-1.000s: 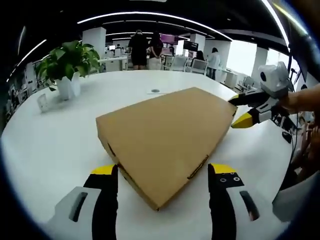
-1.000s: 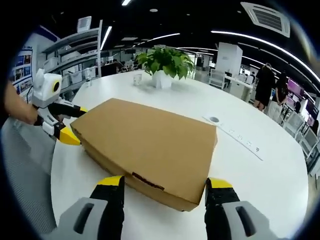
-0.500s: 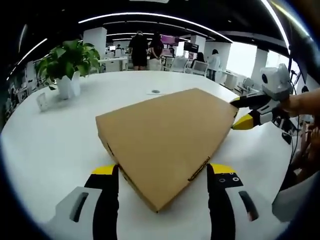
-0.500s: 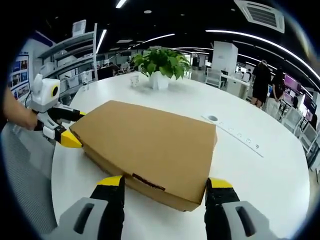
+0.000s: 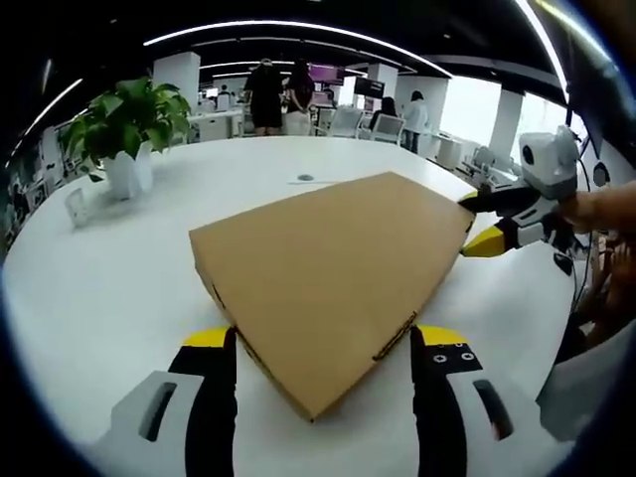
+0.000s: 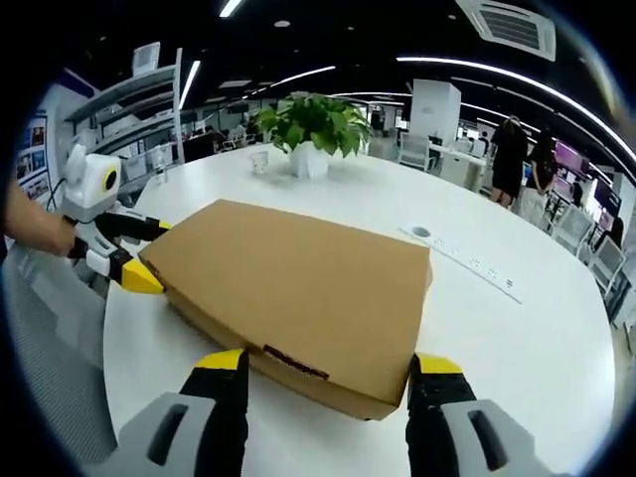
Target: Operate the shoe box by opening the lid, removing the specified soft item, and placing it in the target area until the item is outside and the box remains undamaged.
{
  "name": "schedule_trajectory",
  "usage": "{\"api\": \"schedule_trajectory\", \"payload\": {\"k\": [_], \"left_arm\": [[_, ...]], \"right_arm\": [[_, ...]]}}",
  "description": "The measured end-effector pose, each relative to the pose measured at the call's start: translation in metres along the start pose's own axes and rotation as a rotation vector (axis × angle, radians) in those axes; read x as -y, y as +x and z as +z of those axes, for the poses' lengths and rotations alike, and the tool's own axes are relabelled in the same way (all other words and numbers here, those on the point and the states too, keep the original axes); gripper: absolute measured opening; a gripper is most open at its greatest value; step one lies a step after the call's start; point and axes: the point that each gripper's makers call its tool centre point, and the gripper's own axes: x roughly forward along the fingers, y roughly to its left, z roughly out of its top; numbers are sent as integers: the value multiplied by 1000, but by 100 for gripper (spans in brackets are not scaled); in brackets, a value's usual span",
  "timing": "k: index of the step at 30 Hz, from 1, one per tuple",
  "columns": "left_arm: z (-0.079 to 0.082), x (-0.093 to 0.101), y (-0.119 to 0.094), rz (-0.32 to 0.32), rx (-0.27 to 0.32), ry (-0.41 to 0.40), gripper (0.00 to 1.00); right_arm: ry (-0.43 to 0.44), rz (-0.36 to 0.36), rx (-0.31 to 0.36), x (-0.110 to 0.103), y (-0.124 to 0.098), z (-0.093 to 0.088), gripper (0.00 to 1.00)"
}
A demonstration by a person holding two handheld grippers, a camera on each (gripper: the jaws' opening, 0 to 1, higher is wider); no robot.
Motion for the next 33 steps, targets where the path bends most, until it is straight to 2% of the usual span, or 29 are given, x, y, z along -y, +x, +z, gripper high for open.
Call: {"api": "schedule_trajectory", "payload": {"k": [15, 33], "left_arm": [[-1, -19, -8, -53, -29, 41, 72], [-4, -36, -16, -108, -79, 83, 71]], "right_arm": [[52, -56, 13, -23, 1, 2, 62], [114, -113, -2, -47, 0, 4, 61]]}}
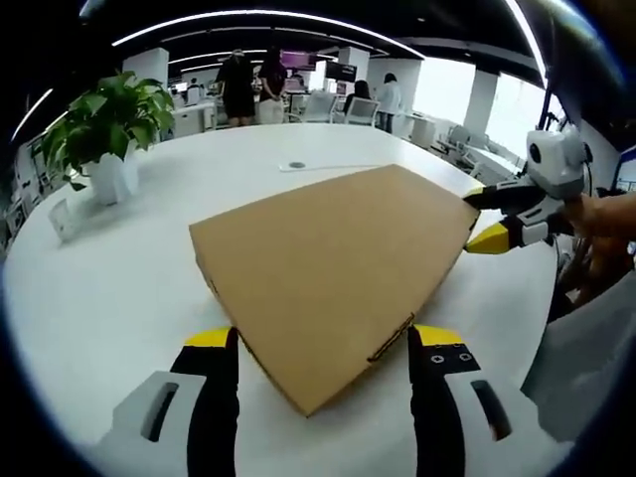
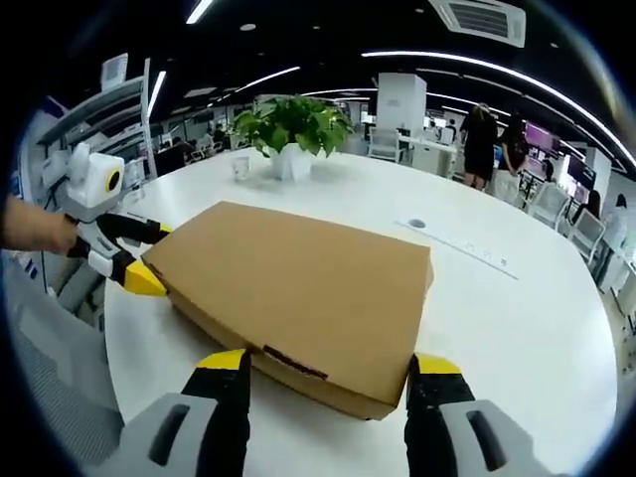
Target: Operate the shoe box by opening the lid, removing the specified soft item, and placing it in the target area until the item is outside and the box remains undamaged.
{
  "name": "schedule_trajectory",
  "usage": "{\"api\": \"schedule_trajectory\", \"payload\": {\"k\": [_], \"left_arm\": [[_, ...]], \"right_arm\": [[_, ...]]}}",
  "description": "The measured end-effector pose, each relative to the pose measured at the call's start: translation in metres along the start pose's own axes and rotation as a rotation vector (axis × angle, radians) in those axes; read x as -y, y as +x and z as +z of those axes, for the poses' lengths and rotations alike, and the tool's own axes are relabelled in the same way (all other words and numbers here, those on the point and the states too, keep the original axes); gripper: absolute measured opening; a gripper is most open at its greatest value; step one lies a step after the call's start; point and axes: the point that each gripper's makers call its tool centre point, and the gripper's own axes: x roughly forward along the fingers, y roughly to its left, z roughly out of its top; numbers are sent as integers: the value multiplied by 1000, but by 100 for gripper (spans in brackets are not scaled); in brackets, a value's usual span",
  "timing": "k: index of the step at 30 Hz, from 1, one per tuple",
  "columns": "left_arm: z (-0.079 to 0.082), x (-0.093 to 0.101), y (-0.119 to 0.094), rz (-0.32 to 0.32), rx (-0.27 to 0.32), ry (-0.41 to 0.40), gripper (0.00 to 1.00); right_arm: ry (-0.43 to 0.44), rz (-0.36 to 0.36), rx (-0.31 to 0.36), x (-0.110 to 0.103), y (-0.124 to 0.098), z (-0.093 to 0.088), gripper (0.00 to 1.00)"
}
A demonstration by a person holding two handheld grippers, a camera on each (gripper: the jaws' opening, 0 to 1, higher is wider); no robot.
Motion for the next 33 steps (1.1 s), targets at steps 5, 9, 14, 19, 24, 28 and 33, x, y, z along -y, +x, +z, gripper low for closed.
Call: {"api": "schedule_trajectory", "payload": {"k": [5, 9, 14, 19, 24, 28, 33], "left_arm": [[-2, -4, -5, -18, -16, 17, 71], [-4, -6, -9, -33, -30, 30, 71], [-7, -10, -14, -53, -41, 47, 71], [-9, -14, -20, -68, -52, 60, 71], [-12, -20, -25, -81, -69, 73, 71], [-15, -25, -30, -89, -80, 83, 71], [-19, -30, -36, -99, -92, 96, 71]], "right_arm": [[14, -17, -4, -9, -1, -1, 61], [20, -28, -5, -15, -2, -1, 60], [12, -38, -18, -22, -4, -3, 57], [8, -30, -11, -31, -6, -4, 53], [1, -20, -11, -42, -5, -4, 52], [12, -15, -9, -50, -6, -4, 52], [-1, -18, -9, -61, -5, -5, 51]]}}
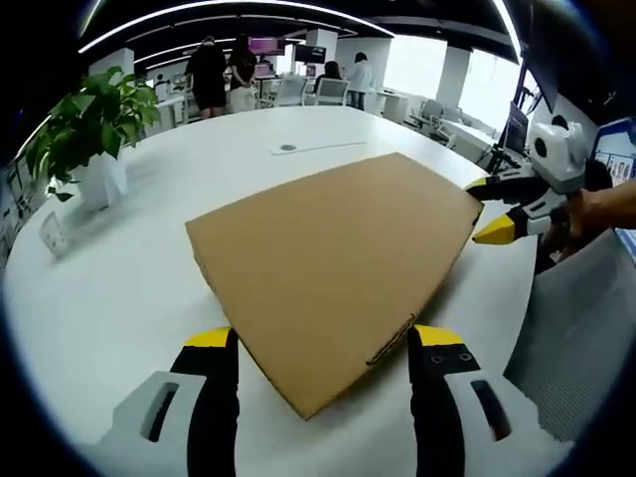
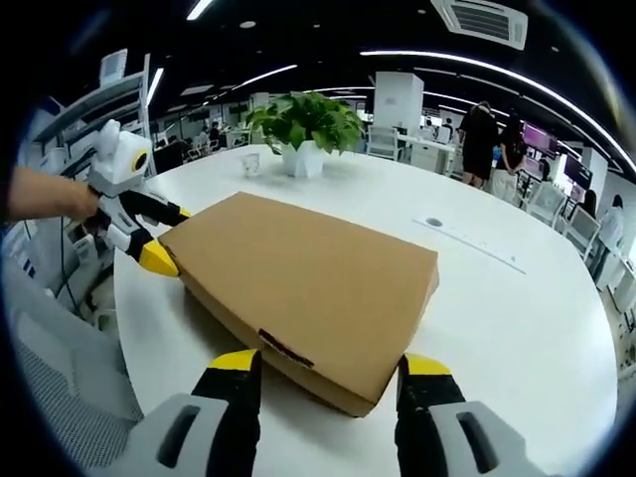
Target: Operate the shoe box by opening the lid, removing the specified soft item, and placing it in the target area until the item is outside and the box remains undamaged.
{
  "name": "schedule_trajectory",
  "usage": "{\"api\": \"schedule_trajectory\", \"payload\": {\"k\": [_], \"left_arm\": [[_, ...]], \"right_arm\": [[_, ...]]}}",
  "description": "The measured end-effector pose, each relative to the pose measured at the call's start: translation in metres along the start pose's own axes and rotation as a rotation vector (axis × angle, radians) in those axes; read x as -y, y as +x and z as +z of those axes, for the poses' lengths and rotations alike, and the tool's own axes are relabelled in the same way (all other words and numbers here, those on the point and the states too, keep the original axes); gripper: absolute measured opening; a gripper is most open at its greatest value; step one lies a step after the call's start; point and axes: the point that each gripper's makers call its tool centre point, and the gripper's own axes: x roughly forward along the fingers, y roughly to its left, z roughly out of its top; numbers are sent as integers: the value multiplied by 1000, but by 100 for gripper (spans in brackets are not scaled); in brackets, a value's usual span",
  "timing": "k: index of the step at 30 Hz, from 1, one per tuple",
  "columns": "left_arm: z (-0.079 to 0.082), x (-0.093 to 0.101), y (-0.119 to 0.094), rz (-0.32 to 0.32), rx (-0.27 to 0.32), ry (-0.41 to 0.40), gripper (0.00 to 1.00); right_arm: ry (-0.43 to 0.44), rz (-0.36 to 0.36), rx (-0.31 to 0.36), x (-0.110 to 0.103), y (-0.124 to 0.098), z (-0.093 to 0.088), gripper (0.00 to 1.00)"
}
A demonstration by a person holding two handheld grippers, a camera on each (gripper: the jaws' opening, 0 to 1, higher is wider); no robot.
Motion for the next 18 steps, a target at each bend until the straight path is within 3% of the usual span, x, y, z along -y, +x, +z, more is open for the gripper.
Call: {"api": "schedule_trajectory", "payload": {"k": [18], "left_arm": [[-17, -18, -19, -46, -49, 55, 71]], "right_arm": [[-18, 22, -25, -41, -7, -5, 49]]}}
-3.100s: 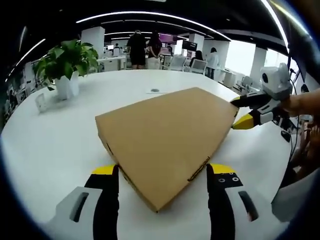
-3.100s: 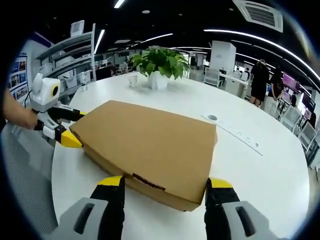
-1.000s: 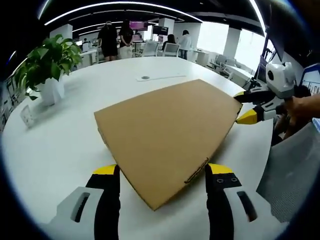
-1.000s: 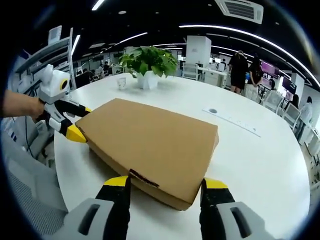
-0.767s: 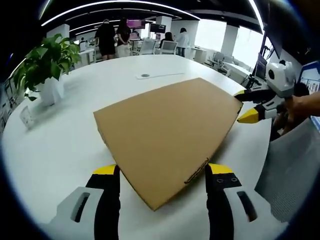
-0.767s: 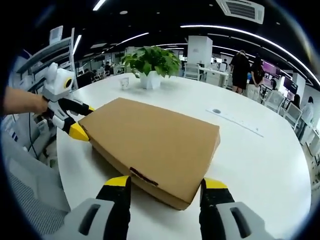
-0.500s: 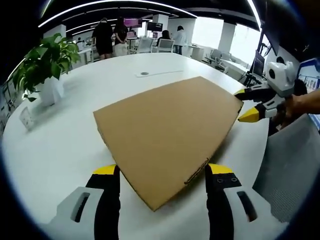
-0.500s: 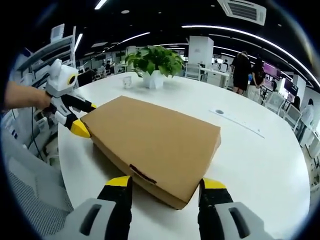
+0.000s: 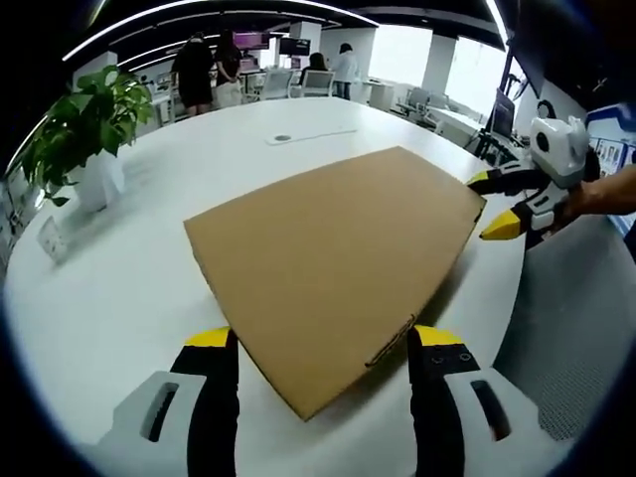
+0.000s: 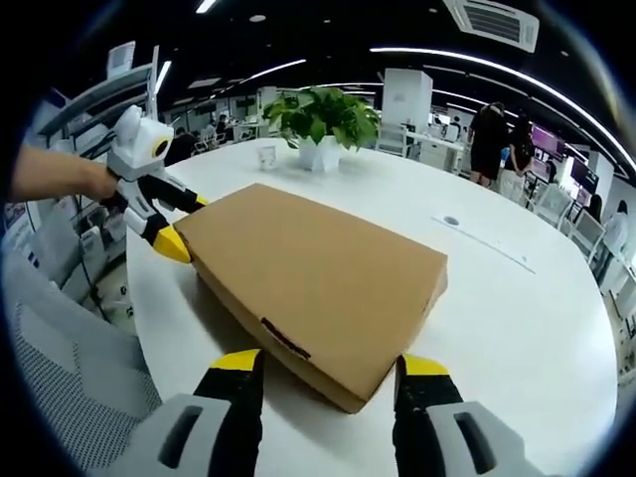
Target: Operate the shoe box by opening the lid, removing the specified soft item, and placing it in the target area until the item is outside and the box remains undamaged.
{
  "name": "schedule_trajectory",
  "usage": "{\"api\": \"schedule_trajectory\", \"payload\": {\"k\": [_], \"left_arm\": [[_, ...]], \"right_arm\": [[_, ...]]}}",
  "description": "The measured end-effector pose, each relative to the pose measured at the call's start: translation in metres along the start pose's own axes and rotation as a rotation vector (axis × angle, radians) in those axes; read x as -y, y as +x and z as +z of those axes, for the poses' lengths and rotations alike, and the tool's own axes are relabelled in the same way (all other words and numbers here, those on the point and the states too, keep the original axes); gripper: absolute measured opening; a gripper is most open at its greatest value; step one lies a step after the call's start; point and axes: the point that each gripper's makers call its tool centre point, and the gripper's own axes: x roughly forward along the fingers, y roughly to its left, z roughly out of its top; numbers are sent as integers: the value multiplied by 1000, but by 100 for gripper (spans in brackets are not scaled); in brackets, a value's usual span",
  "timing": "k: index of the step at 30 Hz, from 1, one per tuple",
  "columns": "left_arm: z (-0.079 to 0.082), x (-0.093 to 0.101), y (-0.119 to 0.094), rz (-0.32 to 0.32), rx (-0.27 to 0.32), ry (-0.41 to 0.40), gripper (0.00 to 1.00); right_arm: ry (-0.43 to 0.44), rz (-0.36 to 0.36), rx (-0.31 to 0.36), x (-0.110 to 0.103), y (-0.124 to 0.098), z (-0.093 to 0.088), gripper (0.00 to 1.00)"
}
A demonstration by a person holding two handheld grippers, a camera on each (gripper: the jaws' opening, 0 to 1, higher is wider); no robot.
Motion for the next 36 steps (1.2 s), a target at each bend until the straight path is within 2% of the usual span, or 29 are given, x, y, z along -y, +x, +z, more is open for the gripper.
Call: {"api": "schedule_trajectory", "payload": {"k": [13, 19, 24, 36], "left_arm": [[-9, -1, -8, -20, -11, 16, 70], [-11, 0, -10, -14, -7, 14, 71], [-12, 0, -8, 9, 7, 32, 72], [-13, 2, -16, 20, 28, 7, 70]], "right_arm": [[15, 6, -12, -16, -7, -4, 48], [5, 11, -4, -13, -9, -5, 45], [33, 9, 10, -8, -9, -4, 41], [31, 9, 30, -10, -8, -4, 42]]}}
